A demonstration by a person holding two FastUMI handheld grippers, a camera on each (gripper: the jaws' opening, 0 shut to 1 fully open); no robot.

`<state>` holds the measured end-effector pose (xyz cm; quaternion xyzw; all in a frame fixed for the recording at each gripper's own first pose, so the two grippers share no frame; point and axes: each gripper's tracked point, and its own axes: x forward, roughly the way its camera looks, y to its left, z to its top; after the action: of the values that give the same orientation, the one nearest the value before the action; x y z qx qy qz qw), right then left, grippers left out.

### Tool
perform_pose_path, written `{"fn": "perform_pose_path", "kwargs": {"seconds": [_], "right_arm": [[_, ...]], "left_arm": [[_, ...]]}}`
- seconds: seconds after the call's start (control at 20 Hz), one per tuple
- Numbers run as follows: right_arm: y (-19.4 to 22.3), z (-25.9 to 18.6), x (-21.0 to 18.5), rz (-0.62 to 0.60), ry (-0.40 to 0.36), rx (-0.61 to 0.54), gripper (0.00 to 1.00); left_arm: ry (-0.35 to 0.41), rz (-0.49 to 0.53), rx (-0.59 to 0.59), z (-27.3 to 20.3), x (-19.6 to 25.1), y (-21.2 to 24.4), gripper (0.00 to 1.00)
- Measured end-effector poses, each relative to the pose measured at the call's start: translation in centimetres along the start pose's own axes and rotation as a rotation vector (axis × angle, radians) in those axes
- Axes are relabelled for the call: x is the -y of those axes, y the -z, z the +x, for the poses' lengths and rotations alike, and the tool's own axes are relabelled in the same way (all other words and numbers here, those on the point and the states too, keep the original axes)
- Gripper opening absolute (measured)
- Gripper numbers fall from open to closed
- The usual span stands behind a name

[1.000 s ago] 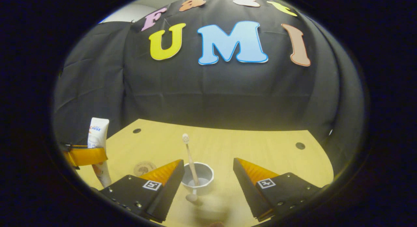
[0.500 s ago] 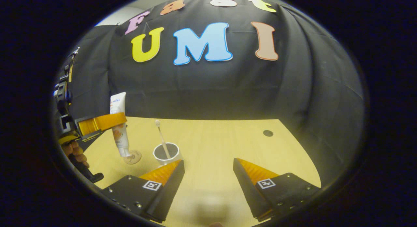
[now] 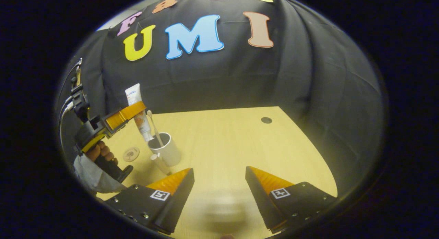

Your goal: Put the toothbrush and toothpaste on the desktop into the cup, then pick up the cup and place it on the coaster on the desktop.

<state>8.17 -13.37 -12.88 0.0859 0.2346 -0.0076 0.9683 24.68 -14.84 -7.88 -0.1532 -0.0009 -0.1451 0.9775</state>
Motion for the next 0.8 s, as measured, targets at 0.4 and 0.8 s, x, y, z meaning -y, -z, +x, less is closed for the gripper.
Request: {"fn": "perform_pose_path", "kwargs": {"seconds": [0.4,0.8], "right_arm": [[1.0,0.3,0.7,-0.004,-0.002,-0.044,0.9],[1.0,1.0,-2.1,-0.008,-0.048,-0.055,0.9]], "left_arm": [[0.014,0.13,-0.038,1.7,0.5,4.0,0.3],[0.066,0.203,-0.042,0.1,1.8,2.2,0.86]]}}
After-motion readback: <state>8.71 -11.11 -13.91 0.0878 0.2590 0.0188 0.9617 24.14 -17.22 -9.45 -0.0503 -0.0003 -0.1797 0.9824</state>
